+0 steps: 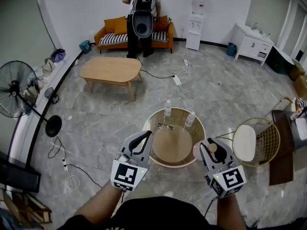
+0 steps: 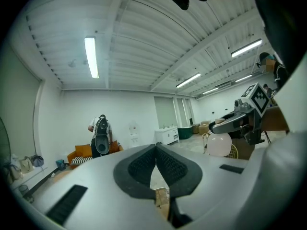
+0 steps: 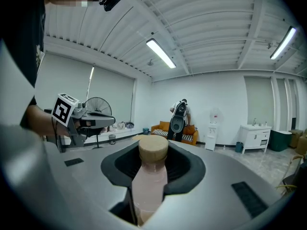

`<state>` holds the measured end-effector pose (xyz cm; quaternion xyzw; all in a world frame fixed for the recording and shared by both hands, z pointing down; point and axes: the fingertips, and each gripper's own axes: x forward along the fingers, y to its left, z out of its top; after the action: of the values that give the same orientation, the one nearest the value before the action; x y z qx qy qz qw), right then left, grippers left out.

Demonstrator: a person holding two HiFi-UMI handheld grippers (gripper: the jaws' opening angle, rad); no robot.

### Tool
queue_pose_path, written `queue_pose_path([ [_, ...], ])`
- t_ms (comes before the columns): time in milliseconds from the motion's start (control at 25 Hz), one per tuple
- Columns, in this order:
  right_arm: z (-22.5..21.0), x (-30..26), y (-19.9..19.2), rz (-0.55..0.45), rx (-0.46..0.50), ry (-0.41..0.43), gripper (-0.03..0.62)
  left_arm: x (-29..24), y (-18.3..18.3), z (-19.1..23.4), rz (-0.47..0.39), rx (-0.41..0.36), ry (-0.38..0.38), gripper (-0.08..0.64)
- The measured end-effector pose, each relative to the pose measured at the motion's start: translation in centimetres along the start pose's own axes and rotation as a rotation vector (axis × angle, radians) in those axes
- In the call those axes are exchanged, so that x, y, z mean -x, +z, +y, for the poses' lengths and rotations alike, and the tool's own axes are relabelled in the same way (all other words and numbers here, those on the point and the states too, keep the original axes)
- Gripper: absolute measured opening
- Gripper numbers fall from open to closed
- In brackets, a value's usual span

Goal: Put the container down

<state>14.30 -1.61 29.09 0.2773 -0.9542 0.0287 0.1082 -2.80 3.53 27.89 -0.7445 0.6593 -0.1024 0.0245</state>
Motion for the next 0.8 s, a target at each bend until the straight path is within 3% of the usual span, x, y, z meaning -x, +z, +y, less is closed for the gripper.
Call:
queue_pose_path([
  [320,-0.7,-3.8,0.0,0.014,0.011,-0.009,0.132,-2.8,-0.6,3.5,0.000,0.007,-0.015,0.015],
  [520,-1.7,-6.0,1.0,-0.020,0.001,-0.071,0.132,-5.0,-0.8,5.8,0.000,0.006,-0.046,0.015],
  [800,-2.9,-8.8,1.2,0.007,-0.021,-0.140,0.132,-8.6,-1.4,8.1,0.010,-0.001,-0.121,0.015],
])
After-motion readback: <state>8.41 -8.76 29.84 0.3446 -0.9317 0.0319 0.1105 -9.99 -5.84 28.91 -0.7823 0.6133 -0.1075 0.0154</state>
